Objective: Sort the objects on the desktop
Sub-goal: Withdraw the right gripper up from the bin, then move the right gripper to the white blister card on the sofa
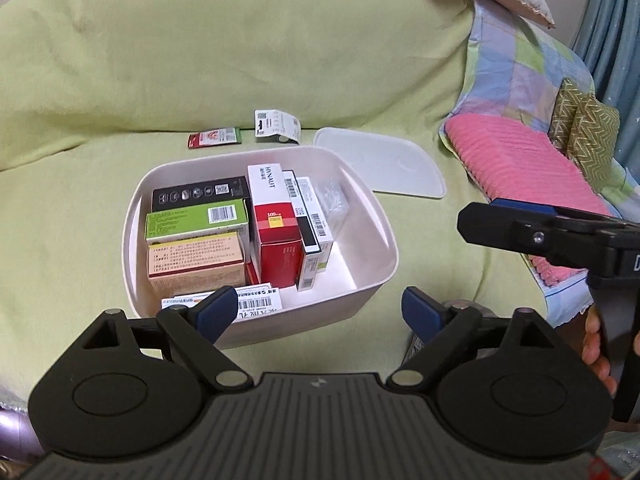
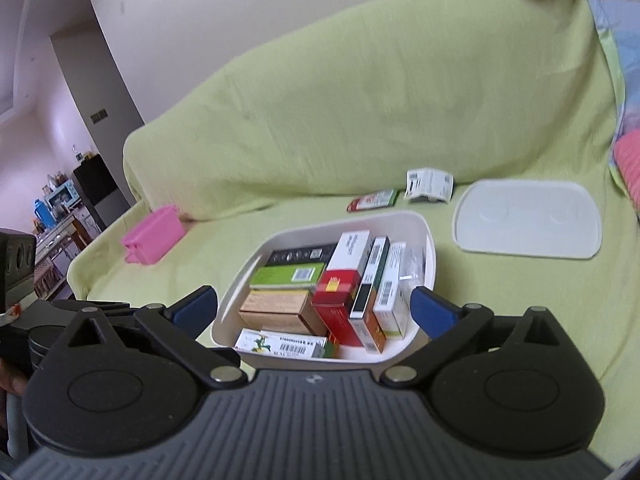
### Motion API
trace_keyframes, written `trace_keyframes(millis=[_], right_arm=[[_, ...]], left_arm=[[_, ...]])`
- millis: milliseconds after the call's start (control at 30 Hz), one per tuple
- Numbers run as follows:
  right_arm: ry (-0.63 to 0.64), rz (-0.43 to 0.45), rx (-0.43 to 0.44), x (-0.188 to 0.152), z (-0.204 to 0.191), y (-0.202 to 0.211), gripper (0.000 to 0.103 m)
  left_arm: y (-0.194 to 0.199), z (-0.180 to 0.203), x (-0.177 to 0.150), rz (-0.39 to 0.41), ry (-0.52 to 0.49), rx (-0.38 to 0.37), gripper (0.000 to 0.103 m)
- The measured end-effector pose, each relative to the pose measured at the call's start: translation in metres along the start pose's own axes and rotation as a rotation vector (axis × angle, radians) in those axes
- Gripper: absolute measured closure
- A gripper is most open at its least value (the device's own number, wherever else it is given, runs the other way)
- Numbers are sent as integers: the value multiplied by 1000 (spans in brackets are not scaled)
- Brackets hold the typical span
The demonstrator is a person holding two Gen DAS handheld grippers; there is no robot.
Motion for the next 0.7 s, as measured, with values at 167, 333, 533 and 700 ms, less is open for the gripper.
trace_keyframes(millis=[167,333,533,700], right_arm=[[-6,-19,-18,-6,8,-7,1],[-7,-37,-32,-14,19,-21,1],[54,-58,-95,-12,39,-48,1],[115,-90,-139,0,62,-77,1]], left_arm=[[-6,-2,-1,-9,-3,4,13],[-18,-13,-1,-16,5,5,13],[-37,-32,8,-8,25,1,13],[-59,-51,26,-10,16,15,13]])
Point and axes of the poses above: each gripper's, at about its wrist camera, not at the fingertips, and y roughly against the way its jaws point, z to its right, x to its top, the point moved 9 cm from there along -y, roughly the way its jaws point, and after that the axes turned 7 degrees about x, right-handed, at the moved point
